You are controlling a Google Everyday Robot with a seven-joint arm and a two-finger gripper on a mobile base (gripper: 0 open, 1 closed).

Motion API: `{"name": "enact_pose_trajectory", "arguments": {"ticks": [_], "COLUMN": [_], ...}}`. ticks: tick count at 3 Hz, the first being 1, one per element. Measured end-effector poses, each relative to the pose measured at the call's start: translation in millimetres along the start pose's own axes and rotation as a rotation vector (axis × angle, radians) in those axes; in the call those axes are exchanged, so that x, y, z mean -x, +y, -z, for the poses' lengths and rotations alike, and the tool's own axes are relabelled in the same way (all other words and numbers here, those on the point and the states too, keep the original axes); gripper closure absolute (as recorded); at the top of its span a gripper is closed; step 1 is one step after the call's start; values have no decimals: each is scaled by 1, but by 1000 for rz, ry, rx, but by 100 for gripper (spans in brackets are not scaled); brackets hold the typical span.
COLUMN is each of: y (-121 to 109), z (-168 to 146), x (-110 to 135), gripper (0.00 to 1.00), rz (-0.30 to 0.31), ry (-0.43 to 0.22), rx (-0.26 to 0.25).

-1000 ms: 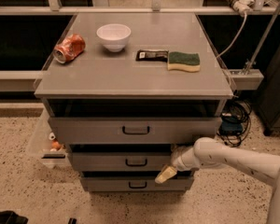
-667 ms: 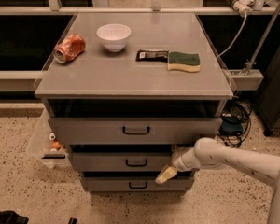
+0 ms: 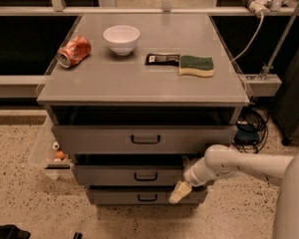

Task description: Open middle drawer

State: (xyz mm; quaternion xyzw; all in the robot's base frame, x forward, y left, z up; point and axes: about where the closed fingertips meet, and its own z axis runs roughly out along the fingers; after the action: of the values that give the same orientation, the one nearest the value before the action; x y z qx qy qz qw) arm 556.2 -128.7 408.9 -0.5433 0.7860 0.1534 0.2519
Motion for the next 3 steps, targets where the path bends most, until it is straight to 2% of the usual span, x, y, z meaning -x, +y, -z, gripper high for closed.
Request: {"name": "enact_pose_trajectory", "arguments": {"ticks": [1,2,3], "y": [12,12,45], "z": [6,7,19], "x": [-4,-3,-13], "gripper": [0,0,0], "rz": [-4,-4,-1], "ry": [39,40,39], "rx": [38,39,125]}}
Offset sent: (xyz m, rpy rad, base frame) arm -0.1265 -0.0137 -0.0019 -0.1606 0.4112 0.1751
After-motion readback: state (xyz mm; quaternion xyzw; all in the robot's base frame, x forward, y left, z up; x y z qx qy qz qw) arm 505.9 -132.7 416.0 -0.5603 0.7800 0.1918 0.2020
